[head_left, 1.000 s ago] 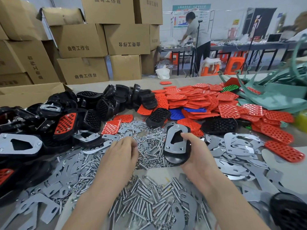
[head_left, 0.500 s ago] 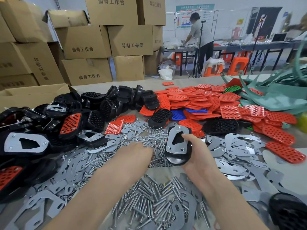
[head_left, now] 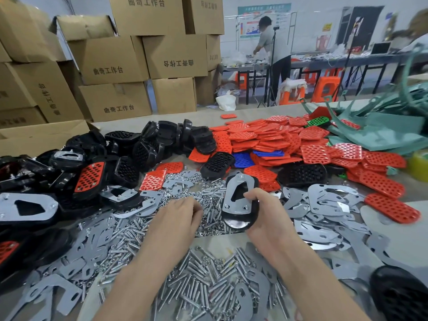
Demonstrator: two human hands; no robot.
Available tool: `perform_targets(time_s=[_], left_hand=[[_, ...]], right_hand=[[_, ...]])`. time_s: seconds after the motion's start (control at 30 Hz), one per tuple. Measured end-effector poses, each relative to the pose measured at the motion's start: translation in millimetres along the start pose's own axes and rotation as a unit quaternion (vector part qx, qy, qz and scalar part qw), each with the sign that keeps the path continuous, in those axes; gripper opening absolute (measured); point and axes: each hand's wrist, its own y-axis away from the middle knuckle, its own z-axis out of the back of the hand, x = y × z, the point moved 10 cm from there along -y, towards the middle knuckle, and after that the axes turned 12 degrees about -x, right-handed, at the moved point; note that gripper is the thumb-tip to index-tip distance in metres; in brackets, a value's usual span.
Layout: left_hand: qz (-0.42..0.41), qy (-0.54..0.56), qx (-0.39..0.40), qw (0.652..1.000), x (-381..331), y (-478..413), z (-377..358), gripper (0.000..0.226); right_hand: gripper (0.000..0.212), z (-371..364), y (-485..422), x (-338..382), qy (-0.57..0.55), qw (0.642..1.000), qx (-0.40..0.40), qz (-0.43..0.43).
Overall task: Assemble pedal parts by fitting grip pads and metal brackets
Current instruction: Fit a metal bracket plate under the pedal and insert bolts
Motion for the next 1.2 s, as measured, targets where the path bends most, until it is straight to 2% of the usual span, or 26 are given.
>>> perform_targets(time_s=[0.07, 0.2, 0.43, 0.6, 0.73, 0.83, 0.93, 1.2], left_hand=[[0.019, 0.044, 0.010, 0.999, 3, 3, -3, 0.004], [0.070, 0.149, 0.004, 0.986, 9, 7, 0, 0.015], [0.145, 0.358, -0.077, 0.919, 1, 12, 23, 0.014], [0.122, 0.365, -0.074, 0.920, -14, 13, 22, 0.014], [0.150, 0.390, -0.061, 0.906, -11, 13, 12, 0.012], [0.175, 0.420, -0.040, 0.890, -9, 13, 6, 0.016], [0.166, 0.426, -0.020, 0.889, -12, 14, 4, 0.014], [0.158, 0.441, -0.014, 0.883, -14, 14, 6, 0.015]], right_hand=[[0.040, -3, 0, -2, -0.001, 1.000, 0.013, -0.003], [0.046, -8, 2, -4, 0.011, 0.999, 0.030, -0.003], [0.047, -15, 6, -6, 0.050, 0.997, 0.053, 0.002], [0.035, -19, 8, -8, 0.054, 0.995, 0.088, -0.001], [0.028, -23, 7, -5, 0.062, 0.992, 0.105, 0.024], [0.033, -23, 7, -4, 0.070, 0.991, 0.109, 0.043], [0.040, -26, 8, -3, 0.081, 0.988, 0.117, 0.061], [0.039, -27, 8, -2, 0.069, 0.988, 0.123, 0.065]])
